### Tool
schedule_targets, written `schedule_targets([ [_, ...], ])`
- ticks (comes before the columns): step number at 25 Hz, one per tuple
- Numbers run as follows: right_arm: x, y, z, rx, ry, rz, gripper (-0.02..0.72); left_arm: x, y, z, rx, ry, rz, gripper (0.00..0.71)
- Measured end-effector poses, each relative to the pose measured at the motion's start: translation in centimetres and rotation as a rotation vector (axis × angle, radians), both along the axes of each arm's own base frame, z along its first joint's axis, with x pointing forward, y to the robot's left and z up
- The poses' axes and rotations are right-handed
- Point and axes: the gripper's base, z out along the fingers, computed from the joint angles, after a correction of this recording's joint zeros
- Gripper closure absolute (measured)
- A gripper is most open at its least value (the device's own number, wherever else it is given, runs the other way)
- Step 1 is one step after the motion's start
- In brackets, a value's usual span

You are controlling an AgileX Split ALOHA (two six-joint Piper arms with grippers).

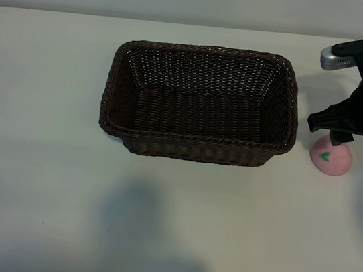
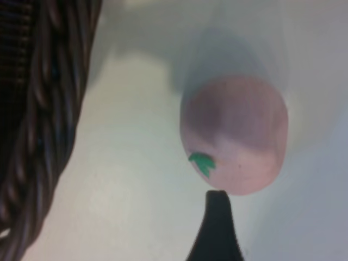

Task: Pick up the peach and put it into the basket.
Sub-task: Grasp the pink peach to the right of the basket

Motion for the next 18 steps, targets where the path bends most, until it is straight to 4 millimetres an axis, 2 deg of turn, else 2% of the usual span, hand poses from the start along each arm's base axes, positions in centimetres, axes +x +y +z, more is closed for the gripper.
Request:
schedule_targets([
  [4,0.2,0.1,-0.2,0.003,-0.012,0.003,0.155,-0.3,0.0,-0.4,-0.002,0.052,0.002,0.266],
  [18,0.7,0.2,-1.6,0.001,0.017,0.004,0.155,-0.6,0.0,-0.4,-0.003,0.074,0.002,0.266],
])
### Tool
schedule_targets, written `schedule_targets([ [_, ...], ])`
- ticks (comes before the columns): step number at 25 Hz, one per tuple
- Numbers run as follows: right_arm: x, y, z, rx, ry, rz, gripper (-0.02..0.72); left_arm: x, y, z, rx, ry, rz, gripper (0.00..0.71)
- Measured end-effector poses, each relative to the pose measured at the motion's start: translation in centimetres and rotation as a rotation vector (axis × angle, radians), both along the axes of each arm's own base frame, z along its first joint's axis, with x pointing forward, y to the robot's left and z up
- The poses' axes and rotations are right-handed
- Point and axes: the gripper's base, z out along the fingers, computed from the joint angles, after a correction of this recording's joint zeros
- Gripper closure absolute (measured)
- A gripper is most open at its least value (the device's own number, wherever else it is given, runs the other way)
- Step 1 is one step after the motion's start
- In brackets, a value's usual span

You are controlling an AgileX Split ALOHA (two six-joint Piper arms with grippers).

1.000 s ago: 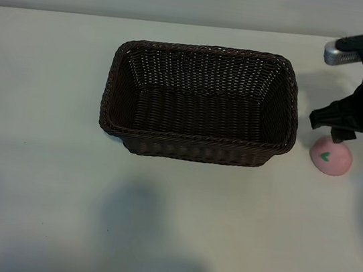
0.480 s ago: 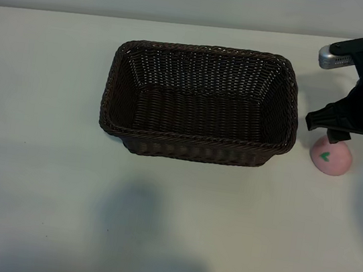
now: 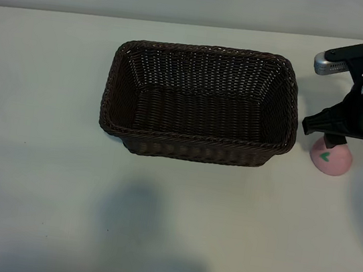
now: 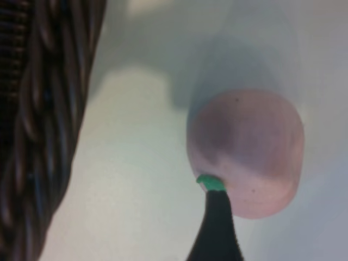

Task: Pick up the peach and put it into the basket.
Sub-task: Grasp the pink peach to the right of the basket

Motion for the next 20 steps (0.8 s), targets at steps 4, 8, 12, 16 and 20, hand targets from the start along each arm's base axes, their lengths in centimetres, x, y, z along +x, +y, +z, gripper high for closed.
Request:
schedule_targets([
  [4,0.06,0.03,0.01,0.004,-0.007,0.0,0.155,0.0,0.0,0.0,0.0,0.0,0.0,0.266],
  [8,0.08,0.1,0.01,0.013,-0.009,-0.006,0.155,0.0,0.0,0.0,0.0,0.0,0.0,0.266],
  [12,0.09,0.13,0.02,0.017,-0.01,-0.006,0.155,0.16,0.0,0.04,0.001,-0.017,-0.001,0.266],
  [16,0.05,0.14,0.01,0.017,-0.006,-0.005,0.155,0.33,0.0,-0.09,0.002,-0.022,-0.002,0.267],
  [20,0.04,0.14,0.0,0.017,-0.005,-0.005,0.155,0.35,0.0,-0.07,0.013,-0.024,-0.01,0.268],
])
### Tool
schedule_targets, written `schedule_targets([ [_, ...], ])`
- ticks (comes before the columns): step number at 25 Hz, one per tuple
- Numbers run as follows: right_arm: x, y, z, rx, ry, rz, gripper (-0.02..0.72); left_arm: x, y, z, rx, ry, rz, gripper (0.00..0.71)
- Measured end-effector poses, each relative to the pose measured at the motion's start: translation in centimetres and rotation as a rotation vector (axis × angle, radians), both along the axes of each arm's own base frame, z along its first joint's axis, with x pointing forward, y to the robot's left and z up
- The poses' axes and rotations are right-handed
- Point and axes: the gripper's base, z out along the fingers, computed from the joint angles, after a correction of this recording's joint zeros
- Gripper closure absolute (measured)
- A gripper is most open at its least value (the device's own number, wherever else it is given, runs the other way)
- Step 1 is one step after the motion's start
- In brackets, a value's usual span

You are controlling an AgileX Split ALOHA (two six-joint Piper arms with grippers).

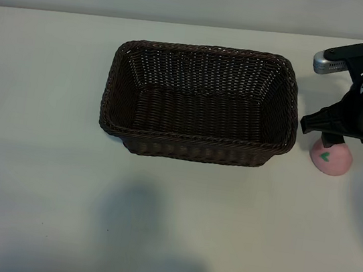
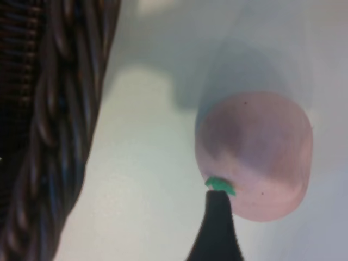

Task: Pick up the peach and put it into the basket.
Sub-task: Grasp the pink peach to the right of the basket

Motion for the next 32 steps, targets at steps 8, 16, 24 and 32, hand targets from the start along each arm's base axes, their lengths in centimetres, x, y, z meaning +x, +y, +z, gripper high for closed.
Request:
schedule_targets([
  [8,0.0,0.0,0.0,0.001,-0.003,0.0,0.155,0.1,0.0,0.2,0.012,-0.025,-0.009,0.268],
  [16,0.1,0.0,0.0,0.002,-0.007,0.001,0.155,0.3,0.0,0.4,0.014,-0.06,-0.011,0.268],
  [24,0.6,0.2,-0.8,0.008,-0.029,0.006,0.155,0.4,0.0,0.3,0.014,-0.056,-0.01,0.269],
  [32,1.1,0.2,-2.8,0.005,0.004,-0.004,0.155,0.4,0.0,0.3,0.014,-0.056,0.002,0.268],
])
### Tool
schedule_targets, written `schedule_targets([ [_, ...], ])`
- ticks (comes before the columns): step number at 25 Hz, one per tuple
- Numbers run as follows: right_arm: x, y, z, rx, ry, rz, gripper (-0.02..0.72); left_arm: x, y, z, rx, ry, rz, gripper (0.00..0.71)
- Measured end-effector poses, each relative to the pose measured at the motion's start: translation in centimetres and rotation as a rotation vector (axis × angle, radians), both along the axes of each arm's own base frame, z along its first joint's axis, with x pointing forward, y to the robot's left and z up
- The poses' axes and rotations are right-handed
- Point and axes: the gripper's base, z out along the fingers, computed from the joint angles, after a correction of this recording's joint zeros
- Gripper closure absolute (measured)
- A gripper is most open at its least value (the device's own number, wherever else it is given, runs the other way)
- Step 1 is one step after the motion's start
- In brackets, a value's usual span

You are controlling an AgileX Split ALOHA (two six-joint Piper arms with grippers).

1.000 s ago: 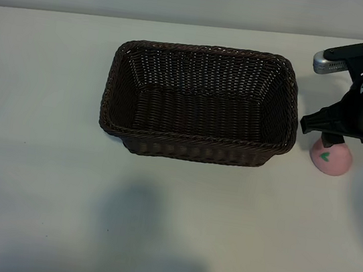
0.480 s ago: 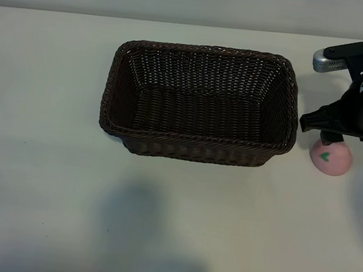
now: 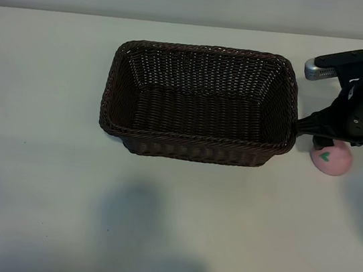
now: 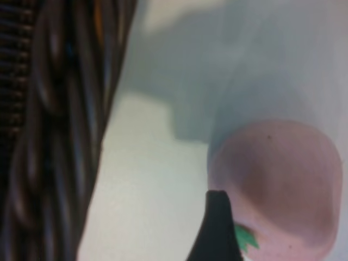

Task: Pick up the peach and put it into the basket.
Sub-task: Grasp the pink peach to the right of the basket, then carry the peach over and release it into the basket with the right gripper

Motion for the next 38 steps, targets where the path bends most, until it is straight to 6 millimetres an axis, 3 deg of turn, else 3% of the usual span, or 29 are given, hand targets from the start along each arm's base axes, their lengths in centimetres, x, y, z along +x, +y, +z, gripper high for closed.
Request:
schedule_targets([
  [11,0.4,-0.1,-1.4,-0.02,0.023,-0.012,0.176,0.0,-0.1,0.0,0.0,0.0,0.046,0.268],
  [13,0.4,-0.1,-1.3,-0.02,0.022,-0.013,0.254,0.0,-0.1,0.0,0.0,0.0,0.046,0.268],
  [17,0.4,-0.1,-1.3,-0.019,0.023,-0.018,0.539,0.0,-0.1,0.0,0.0,0.0,0.046,0.268],
  [19,0.4,-0.1,-1.4,-0.018,0.022,-0.019,0.629,0.0,-0.1,0.0,0.0,0.0,0.046,0.269],
  [26,0.5,-0.2,-1.1,-0.025,0.019,-0.016,0.662,0.0,-0.1,0.0,0.0,0.0,0.046,0.269],
  [30,0.6,-0.3,1.0,-0.045,0.006,-0.017,0.662,0.0,-0.1,0.0,0.0,0.0,0.046,0.269],
  [38,0.6,-0.5,8.7,-0.031,-0.134,-0.038,0.662,0.0,-0.1,0.0,0.0,0.0,0.046,0.269],
])
